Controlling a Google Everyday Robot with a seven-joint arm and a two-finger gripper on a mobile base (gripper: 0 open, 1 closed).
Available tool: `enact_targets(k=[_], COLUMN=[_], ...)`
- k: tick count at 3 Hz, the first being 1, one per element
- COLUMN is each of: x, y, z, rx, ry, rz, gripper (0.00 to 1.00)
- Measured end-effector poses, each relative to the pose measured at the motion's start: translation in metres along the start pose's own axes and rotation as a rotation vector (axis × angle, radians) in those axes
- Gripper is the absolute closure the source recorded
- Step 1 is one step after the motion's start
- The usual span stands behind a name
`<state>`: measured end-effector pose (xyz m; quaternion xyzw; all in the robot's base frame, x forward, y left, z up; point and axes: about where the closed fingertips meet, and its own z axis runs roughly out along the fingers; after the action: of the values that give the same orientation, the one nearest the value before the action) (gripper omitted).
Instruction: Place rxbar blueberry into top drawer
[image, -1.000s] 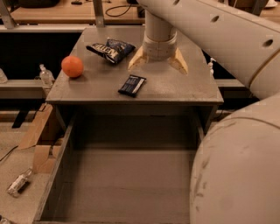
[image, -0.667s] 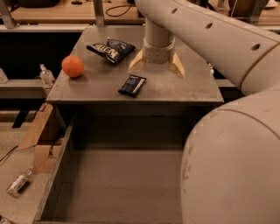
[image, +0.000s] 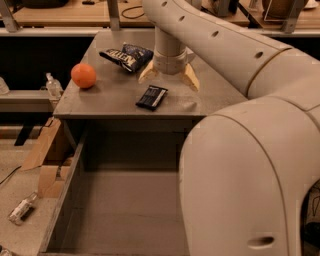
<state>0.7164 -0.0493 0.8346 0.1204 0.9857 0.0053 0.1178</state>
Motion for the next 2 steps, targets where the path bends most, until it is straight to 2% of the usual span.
enact_targets(k=[2], x=[0.012], y=[0.035], z=[0.013], rx=[0.028], ry=[0.053], rz=[-0.012], gripper=[0.00])
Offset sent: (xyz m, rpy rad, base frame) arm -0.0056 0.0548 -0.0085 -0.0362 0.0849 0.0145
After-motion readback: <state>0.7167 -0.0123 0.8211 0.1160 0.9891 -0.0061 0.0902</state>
